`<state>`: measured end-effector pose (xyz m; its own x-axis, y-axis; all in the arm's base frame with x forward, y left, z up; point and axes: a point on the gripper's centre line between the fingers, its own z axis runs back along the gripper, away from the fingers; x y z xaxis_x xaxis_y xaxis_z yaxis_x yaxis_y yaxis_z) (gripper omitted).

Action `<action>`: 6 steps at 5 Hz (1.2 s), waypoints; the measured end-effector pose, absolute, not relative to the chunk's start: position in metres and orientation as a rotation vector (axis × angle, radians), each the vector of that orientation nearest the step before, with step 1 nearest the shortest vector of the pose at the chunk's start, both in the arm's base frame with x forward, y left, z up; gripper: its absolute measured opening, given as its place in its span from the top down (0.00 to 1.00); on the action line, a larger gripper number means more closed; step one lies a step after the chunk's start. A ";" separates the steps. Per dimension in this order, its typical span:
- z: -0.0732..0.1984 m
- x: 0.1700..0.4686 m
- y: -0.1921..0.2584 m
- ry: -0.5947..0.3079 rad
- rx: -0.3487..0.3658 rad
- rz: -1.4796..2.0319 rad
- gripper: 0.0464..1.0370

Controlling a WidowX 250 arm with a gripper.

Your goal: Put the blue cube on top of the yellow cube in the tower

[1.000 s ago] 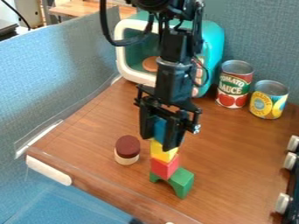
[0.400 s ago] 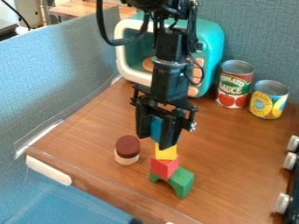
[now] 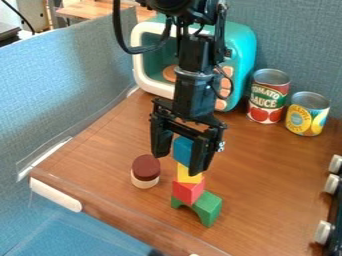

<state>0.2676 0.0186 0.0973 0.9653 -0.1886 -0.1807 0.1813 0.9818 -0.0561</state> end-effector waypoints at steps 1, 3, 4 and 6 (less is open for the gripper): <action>0.108 0.276 0.016 0.156 -0.055 -0.184 0.04; 0.178 0.309 0.035 -0.045 -0.063 -0.130 0.04; 0.157 0.320 0.057 -0.011 -0.049 -0.075 0.04; 0.121 0.323 0.099 0.019 0.031 -0.036 0.04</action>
